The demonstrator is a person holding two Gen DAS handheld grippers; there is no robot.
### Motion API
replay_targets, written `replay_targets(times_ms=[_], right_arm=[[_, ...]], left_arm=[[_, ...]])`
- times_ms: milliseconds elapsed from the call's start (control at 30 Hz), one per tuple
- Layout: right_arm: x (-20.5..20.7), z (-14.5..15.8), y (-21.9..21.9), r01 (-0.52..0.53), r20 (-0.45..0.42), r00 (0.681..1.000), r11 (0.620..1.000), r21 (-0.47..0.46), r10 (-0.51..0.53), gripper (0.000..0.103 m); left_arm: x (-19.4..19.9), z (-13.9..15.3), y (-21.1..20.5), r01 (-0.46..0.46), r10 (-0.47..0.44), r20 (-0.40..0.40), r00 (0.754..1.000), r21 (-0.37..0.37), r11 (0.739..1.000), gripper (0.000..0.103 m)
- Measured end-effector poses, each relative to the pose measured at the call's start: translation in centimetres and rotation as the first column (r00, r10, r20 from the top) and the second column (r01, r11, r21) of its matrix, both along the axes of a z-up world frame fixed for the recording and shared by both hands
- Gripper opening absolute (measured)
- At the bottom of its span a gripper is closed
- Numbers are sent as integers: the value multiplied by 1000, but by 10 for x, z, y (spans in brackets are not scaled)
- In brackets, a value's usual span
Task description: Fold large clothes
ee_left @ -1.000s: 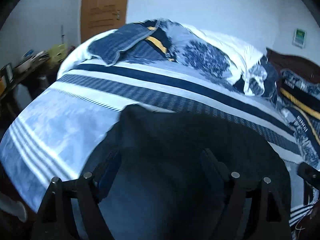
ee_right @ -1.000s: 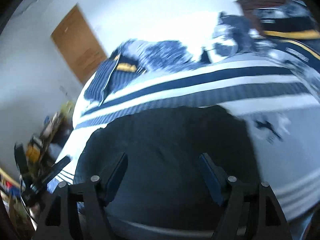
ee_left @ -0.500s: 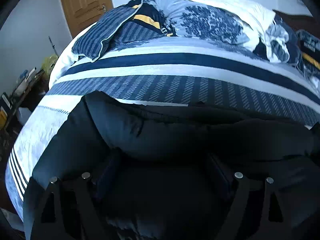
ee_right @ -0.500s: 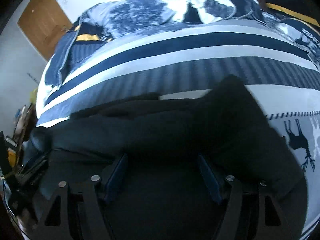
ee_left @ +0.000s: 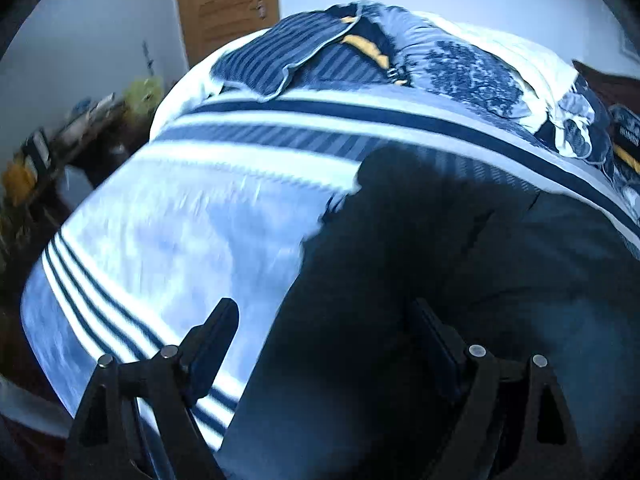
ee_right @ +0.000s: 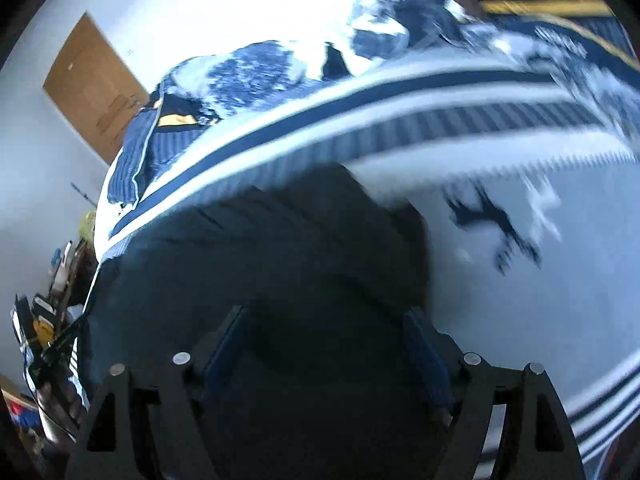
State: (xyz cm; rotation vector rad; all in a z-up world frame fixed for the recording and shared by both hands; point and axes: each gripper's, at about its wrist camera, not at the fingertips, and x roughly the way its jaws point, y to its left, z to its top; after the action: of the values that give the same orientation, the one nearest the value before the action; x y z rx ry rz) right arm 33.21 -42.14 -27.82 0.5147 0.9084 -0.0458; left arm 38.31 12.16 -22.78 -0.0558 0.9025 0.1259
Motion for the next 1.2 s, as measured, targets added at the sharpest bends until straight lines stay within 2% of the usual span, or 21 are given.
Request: replay_targets(times_ms=[33,67,100,133,200,367,500,633,733,900,1033,1133,1200], right_arm=[[-5,-8,-6,16,-10,1000,1000,14,-15,82],[-11,-19,-12,30,-27,999,999,40,-29,82],[-8,-24,-17,50,-53,998,996,79,-46,82],[-7,-24,-20,69,-56,996,994,86,-65,82],[-10,-23,-23,121,-59,991,992,25,-119,82],[-15,-17,-14,133,-45,990,988,-81,-137,82],[-5,-26,-19,141,-110,983,988,-57,-146,82],[-17,-26,-26,162,-79,984,987,1,-161,82],[-25,-21,-27,180,-50,983,983,23,-178,82],[-52,-10,-17,198,-13,980,980,29,-198,82],[-76,-2,-5,184,15,983,982,38,-184,82],[-93,2,4,171,22,985,984,42,-172,82],[-107,8,12,154,37,987,987,52,-156,82]], left_arm=[[-10,-9,4,-6,6,17,1000,-6,1000,87],[-12,-15,6,-24,24,2,1000,-3,1000,90],[-9,-15,7,-39,38,-30,999,-13,999,89],[-9,-12,7,-33,33,-13,999,-19,999,89],[-13,-9,4,-37,37,26,999,9,999,90],[-13,-11,-1,-23,23,12,1000,36,999,90],[-16,-8,3,-36,34,33,999,49,998,90],[-24,4,0,-52,42,95,995,99,994,90],[-38,8,-3,-51,41,94,995,102,993,90],[-74,18,-11,-21,14,118,993,57,998,90],[-98,22,-26,22,-32,133,991,77,997,90],[-118,26,-37,54,-65,116,991,96,994,90],[-134,32,-43,51,-66,119,991,128,990,90]])
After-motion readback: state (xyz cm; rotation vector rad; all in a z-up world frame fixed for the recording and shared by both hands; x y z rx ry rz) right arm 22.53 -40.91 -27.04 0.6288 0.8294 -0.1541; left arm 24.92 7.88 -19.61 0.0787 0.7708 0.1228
